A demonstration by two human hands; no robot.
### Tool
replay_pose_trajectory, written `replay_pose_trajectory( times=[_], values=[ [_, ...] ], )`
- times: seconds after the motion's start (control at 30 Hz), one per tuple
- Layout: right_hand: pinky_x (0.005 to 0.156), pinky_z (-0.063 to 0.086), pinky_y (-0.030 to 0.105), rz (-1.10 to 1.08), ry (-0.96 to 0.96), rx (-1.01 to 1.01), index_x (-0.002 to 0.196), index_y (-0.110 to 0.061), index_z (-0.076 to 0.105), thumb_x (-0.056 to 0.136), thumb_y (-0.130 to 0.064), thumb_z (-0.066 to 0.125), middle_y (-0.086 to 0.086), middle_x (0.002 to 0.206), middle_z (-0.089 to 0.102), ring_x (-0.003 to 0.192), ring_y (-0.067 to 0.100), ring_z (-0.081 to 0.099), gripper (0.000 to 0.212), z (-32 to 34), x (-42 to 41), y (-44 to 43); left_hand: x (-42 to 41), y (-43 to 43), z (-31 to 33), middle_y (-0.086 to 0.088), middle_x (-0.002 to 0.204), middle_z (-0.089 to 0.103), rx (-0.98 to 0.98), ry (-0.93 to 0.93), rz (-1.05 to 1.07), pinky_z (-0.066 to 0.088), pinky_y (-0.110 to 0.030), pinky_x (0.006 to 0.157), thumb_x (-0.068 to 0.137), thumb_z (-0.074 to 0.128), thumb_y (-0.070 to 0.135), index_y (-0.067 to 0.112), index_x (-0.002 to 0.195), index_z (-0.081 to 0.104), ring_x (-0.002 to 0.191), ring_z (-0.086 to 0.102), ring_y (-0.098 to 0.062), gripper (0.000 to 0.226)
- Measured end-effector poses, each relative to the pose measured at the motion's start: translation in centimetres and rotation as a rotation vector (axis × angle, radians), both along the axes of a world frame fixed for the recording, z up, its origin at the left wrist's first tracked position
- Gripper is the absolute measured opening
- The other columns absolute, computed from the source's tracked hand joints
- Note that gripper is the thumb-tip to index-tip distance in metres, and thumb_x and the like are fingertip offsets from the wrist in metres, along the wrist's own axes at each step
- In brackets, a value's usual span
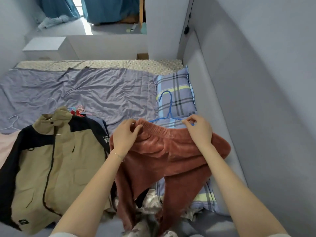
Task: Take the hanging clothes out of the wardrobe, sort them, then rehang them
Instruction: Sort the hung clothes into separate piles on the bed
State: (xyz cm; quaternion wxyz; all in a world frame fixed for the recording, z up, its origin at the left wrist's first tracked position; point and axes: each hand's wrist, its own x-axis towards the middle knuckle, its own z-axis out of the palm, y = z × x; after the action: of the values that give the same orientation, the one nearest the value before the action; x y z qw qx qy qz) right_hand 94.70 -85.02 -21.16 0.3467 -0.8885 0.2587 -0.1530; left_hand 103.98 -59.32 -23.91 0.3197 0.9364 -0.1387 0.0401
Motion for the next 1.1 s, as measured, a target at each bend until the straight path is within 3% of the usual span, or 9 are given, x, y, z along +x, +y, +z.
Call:
replay_pose_trajectory(
  times=[0.33, 0.63, 0.73, 0.8, 0.93, 1.0, 1.1],
  values=[
    [0.062, 0.044, 0.031, 0.037, 0.016, -0.026, 0.08, -0.018, 0.067, 0.087, -0.032, 0.07, -0.002, 0.08, 0.063, 0.076, 0.014, 0.057, 0.016, -4.5, 10.8, -0.7, 11.2, -0.7, -6.8, -0.003, 0.085, 0.056, 0.003, 0.06, -0.078, 0.04, -0.035, 0.074, 0.096, 0.057, 0.035, 0.011, 0.089, 0.059, 0.085, 0.052, -0.022, 0.024],
    [0.062, 0.034, 0.029, 0.092, 0.218, -0.07, 0.086, -0.016, 0.067, 0.089, -0.031, 0.067, -0.004, 0.083, 0.058, 0.078, 0.016, 0.054, 0.015, -20.8, 23.9, -1.1, 22.6, -0.7, -23.7, -0.008, 0.085, 0.056, 0.06, 0.257, -0.046, 0.042, -0.045, 0.078, 0.096, 0.056, 0.032, 0.009, 0.083, 0.055, 0.087, 0.053, -0.029, 0.027],
    [0.07, 0.039, 0.031, 0.119, 0.304, -0.105, 0.094, -0.015, 0.068, 0.091, -0.023, 0.063, 0.002, 0.095, 0.063, 0.087, 0.023, 0.06, 0.011, -26.8, 25.5, -1.1, 24.2, -1.0, -29.7, -0.012, 0.09, 0.06, 0.087, 0.319, -0.059, 0.042, -0.046, 0.079, 0.097, 0.056, 0.03, 0.008, 0.085, 0.055, 0.092, 0.054, -0.032, 0.026],
    [0.086, 0.042, 0.036, 0.151, 0.369, -0.128, 0.107, -0.012, 0.068, 0.091, -0.015, 0.06, 0.007, 0.107, 0.064, 0.099, 0.028, 0.06, 0.019, -30.0, 25.9, -1.4, 24.5, -1.4, -33.0, -0.014, 0.095, 0.061, 0.097, 0.374, -0.068, 0.042, -0.045, 0.082, 0.098, 0.055, 0.03, 0.006, 0.089, 0.057, 0.095, 0.055, -0.033, 0.025],
    [0.113, 0.024, 0.036, 0.275, 0.56, -0.274, 0.134, -0.015, 0.054, 0.092, -0.021, 0.059, 0.005, 0.132, 0.056, 0.129, 0.024, 0.045, 0.043, -33.3, 25.9, -1.1, 24.3, -1.7, -36.5, -0.015, 0.111, 0.061, 0.118, 0.448, -0.086, 0.042, -0.044, 0.089, 0.098, 0.054, 0.025, 0.006, 0.108, 0.06, 0.107, 0.055, -0.034, 0.023],
    [0.116, 0.02, 0.038, 0.301, 0.539, -0.304, 0.136, -0.016, 0.053, 0.091, -0.021, 0.059, 0.004, 0.134, 0.055, 0.132, 0.023, 0.042, 0.045, -32.8, 25.6, 0.0, 23.9, -1.5, -36.1, -0.013, 0.12, 0.062, 0.068, 0.439, -0.103, 0.041, -0.04, 0.094, 0.095, 0.057, 0.019, 0.007, 0.12, 0.06, 0.113, 0.057, -0.032, 0.027],
    [0.111, 0.026, 0.036, 0.276, 0.389, -0.255, 0.13, -0.014, 0.059, 0.087, -0.016, 0.061, 0.004, 0.128, 0.06, 0.126, 0.024, 0.047, 0.043, -29.7, 24.6, 2.6, 23.1, -0.7, -32.8, -0.01, 0.126, 0.063, -0.037, 0.345, -0.158, 0.042, -0.039, 0.099, 0.092, 0.059, 0.01, 0.008, 0.126, 0.059, 0.116, 0.058, -0.03, 0.034]
  ],
)
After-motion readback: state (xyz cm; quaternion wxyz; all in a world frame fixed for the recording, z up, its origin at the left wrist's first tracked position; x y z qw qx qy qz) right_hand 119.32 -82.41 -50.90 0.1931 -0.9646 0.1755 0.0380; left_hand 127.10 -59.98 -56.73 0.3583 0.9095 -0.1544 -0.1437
